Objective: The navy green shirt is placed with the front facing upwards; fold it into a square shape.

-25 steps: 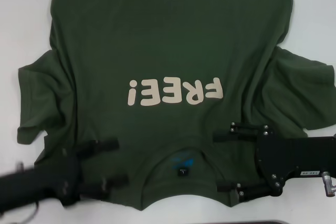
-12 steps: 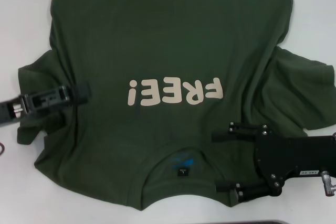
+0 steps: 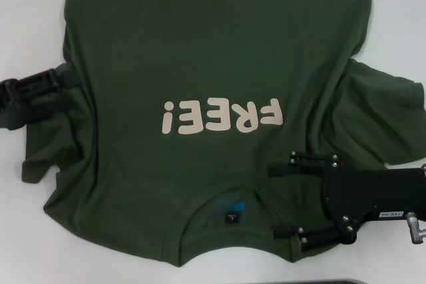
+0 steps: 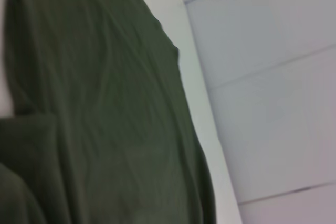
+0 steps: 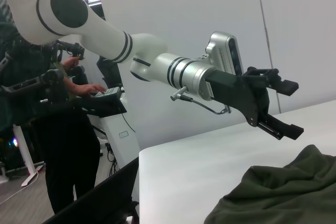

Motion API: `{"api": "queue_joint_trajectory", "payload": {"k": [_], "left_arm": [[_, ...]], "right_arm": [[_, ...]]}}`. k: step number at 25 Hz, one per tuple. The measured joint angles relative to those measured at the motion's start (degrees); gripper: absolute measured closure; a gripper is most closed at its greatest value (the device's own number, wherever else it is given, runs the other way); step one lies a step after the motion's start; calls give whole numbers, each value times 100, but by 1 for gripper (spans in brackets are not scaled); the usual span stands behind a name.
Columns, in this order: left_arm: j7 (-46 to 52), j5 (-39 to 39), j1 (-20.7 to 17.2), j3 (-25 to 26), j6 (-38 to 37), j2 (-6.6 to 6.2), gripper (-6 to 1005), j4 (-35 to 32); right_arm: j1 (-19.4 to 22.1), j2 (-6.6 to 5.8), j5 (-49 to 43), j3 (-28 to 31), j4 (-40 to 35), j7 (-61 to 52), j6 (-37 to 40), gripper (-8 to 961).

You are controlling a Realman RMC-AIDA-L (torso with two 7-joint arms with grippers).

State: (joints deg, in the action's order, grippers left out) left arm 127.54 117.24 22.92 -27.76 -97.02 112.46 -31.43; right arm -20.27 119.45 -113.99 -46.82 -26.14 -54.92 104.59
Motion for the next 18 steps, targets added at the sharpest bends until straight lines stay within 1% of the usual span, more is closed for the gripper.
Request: {"api": "queue_joint_trajectory", "payload": {"k": [4,11,13,15,16,17,18], "left_arm": [[74,0,-41,13,124,-42,65,-3],[76,-1,-91,44,173,-55,65,-3],[110,-2,-95,43,327,-57,65,-3],[110,-2,-95,43,327,-57,65,-3],[132,-2,-95,43,434,-58,65,-3],[222,-2,-79,20,695,-60,65,-3],[242,-2,-72,13,751,-63,65,-3]], "right_arm": [[-12,-2,0,0,-18,-95,0,29],[-17,-2,0,8,-29,-124,0,30],[-19,-1,0,8,-31,-124,0,30],[-20,-2,3,8,-32,-124,0,30],[-21,-2,10,8,-32,-124,0,30],[-22,-1,16,8,-32,-124,0,30],[-26,-2,22,7,-32,-125,0,30]]}}
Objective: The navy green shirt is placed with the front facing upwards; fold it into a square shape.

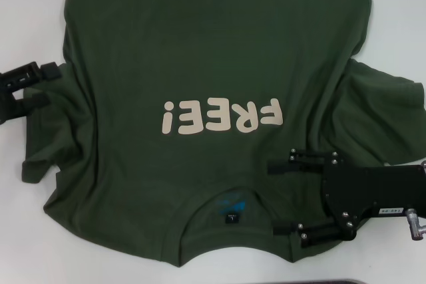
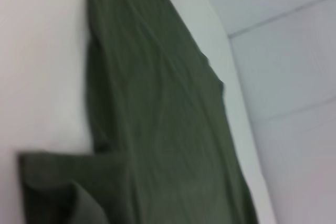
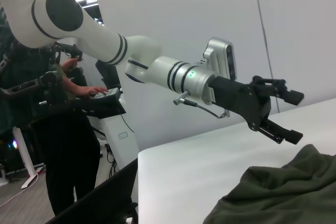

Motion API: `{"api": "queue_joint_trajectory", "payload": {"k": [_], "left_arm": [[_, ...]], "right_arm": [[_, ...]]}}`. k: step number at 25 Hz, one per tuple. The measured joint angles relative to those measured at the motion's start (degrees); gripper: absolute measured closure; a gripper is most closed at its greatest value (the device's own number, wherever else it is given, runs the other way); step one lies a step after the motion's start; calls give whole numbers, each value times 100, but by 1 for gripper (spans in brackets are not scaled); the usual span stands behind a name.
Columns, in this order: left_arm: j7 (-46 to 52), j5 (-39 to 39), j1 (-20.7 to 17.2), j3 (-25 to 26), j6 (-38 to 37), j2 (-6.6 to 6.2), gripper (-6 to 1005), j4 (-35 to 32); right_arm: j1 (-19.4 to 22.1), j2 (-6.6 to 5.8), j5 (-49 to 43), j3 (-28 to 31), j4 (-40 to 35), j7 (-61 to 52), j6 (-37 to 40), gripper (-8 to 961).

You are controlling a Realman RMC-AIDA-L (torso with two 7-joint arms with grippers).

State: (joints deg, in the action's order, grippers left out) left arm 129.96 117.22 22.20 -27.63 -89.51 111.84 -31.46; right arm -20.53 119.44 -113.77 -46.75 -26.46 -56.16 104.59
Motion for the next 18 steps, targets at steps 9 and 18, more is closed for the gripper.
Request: {"api": "queue_joint_trajectory", "payload": {"k": [9,18], "left_arm": [[164,11,21,8,906,-24,66,0],[180,84,33,-13,1365,-31,66,0]], "right_arm": [[-29,0,15,0,0,-32,0,30],[-53,0,22,76,0,-94,-17,30]]}}
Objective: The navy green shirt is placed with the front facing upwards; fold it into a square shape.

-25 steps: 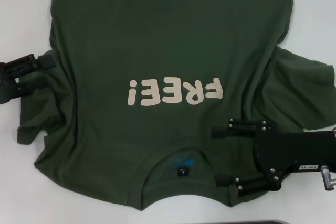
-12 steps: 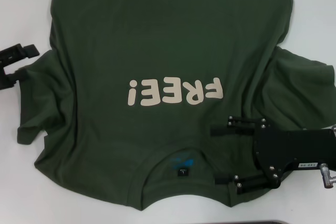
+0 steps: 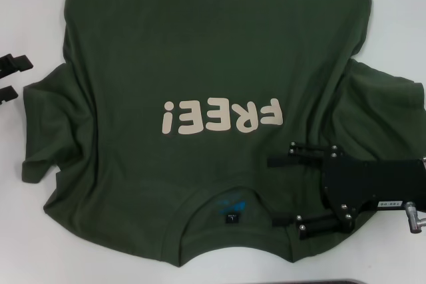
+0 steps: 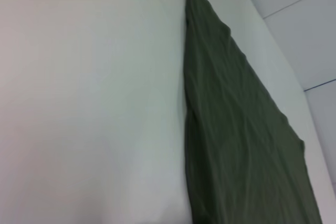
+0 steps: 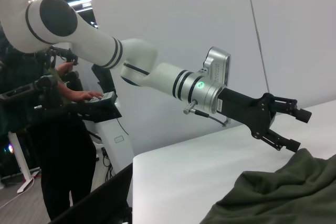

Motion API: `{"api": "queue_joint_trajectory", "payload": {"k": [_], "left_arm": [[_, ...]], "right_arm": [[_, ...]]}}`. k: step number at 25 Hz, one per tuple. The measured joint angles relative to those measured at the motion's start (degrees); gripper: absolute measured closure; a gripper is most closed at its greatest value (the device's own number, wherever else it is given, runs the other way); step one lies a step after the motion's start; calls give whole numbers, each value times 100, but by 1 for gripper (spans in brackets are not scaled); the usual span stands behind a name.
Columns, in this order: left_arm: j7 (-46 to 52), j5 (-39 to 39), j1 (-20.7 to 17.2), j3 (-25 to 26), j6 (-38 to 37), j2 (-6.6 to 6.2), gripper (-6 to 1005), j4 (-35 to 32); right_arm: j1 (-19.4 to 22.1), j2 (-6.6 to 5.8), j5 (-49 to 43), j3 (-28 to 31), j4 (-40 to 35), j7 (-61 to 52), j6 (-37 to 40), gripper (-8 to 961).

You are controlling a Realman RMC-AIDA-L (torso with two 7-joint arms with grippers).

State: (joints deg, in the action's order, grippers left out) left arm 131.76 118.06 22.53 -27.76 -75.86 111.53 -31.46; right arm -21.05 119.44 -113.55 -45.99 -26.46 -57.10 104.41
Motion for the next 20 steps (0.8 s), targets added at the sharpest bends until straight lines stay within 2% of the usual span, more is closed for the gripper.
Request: {"api": "queue_joint_trajectory", "payload": {"k": [20], "left_arm": [[291,212,108,-209,208,8,66,27]], "right_arm": [[-74,-9,0,22,-26,-73,-64,30]]}}
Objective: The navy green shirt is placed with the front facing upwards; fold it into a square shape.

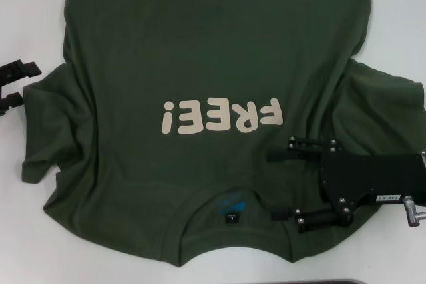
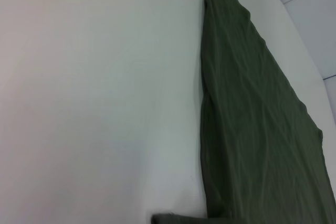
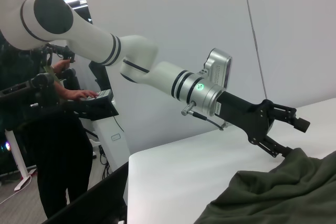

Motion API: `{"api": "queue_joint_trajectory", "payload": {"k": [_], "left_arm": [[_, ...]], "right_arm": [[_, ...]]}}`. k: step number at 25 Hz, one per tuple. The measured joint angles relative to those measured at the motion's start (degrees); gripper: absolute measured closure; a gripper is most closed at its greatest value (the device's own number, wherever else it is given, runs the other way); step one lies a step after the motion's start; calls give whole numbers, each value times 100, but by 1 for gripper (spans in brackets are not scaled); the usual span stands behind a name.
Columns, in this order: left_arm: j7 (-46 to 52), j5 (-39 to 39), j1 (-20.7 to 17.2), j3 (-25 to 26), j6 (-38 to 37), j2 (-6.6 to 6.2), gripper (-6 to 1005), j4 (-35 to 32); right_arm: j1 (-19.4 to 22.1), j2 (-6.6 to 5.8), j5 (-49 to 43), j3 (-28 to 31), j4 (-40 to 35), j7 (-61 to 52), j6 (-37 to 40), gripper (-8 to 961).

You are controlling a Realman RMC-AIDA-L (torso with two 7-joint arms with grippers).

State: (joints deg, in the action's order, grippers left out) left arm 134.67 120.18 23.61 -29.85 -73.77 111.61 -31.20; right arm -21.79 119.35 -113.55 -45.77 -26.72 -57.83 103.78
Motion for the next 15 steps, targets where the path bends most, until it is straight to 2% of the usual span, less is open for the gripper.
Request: {"api": "queue_joint_trajectory", "payload": {"k": [15], "left_arm": [[7,132,26,-156,-2,24,66,18]], "right_arm": [[0,-9,-3,-2,0,0,2,30]]}}
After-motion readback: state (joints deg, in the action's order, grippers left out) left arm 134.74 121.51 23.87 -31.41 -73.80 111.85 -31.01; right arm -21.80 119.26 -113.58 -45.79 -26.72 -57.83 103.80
